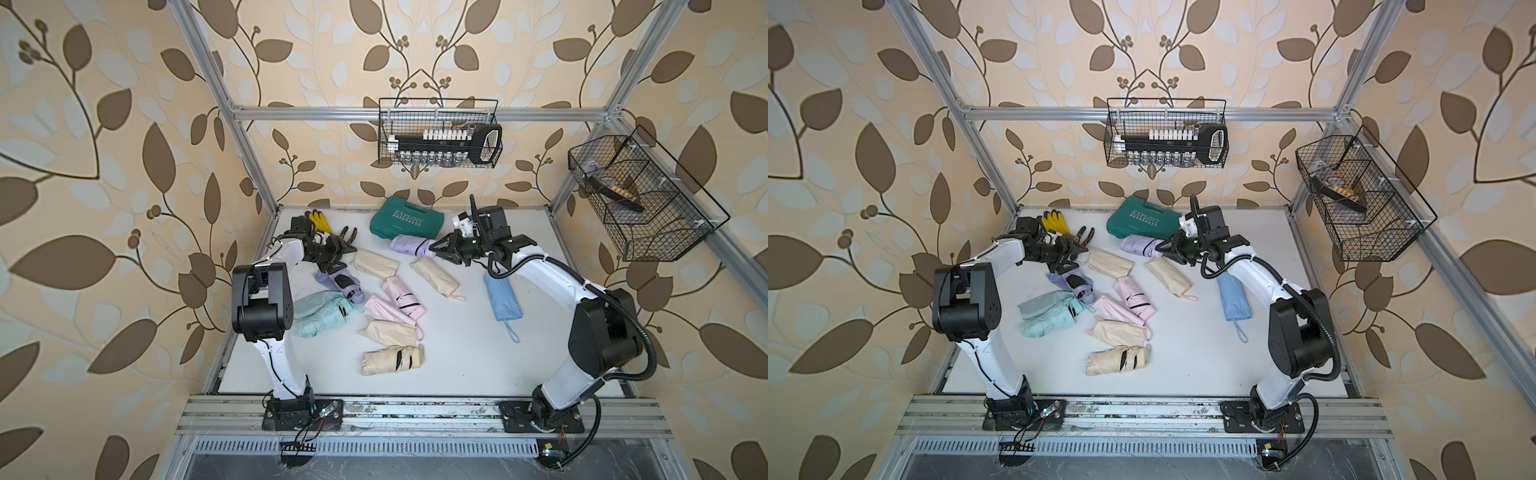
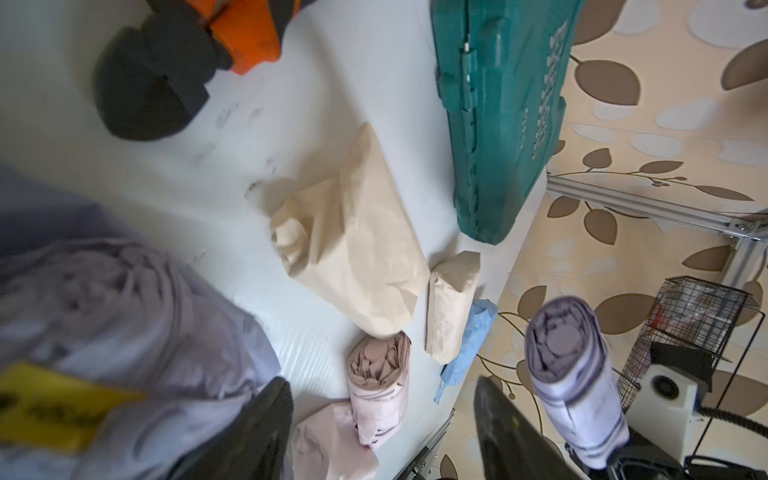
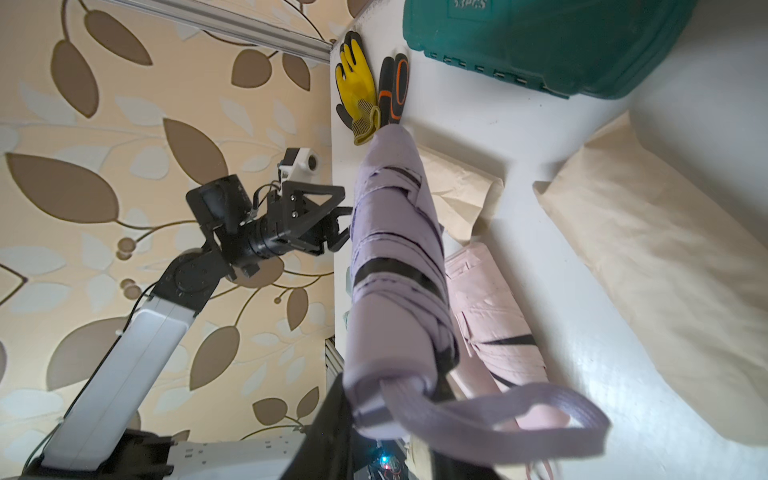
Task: Take umbrellas out of sleeves
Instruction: Place the umbrella sleeve at the center of the board, then place the umbrella at the center of the board.
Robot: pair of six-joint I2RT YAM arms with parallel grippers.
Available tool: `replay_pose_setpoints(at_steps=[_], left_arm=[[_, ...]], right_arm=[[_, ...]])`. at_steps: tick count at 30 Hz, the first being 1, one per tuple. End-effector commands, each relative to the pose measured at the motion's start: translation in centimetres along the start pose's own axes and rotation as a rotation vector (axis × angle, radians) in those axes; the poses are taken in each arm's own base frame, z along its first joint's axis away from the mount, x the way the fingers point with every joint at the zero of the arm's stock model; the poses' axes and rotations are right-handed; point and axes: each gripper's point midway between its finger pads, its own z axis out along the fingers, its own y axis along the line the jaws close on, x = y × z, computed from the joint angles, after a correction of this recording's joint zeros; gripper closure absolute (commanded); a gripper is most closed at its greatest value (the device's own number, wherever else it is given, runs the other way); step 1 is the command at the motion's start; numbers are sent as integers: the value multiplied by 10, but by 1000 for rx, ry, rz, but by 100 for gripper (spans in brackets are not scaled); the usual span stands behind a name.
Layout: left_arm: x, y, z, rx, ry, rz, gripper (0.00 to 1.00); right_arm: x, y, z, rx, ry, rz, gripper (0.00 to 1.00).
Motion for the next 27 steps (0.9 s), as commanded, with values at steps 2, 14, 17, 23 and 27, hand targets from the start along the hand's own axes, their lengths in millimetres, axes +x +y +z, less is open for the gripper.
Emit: replay_pose_setpoints(at_steps=[2, 14, 17, 23, 27], left_arm=[[23, -32, -28, 29, -51, 71, 27], [91, -47, -62, 2, -79, 190, 20], [96, -44, -64, -3, -73, 197, 20], [102, -41, -64, -14, -42, 214, 19], [104, -44, -62, 4, -25, 233, 19]], right_arm=[[-20, 35, 21, -94, -9, -79, 91], [-41, 17, 109, -82, 53, -47, 91], [-45, 6, 125, -79, 60, -24, 91], [-47, -15, 148, -63, 66, 9, 91], [-48, -30, 162, -51, 71, 39, 91]])
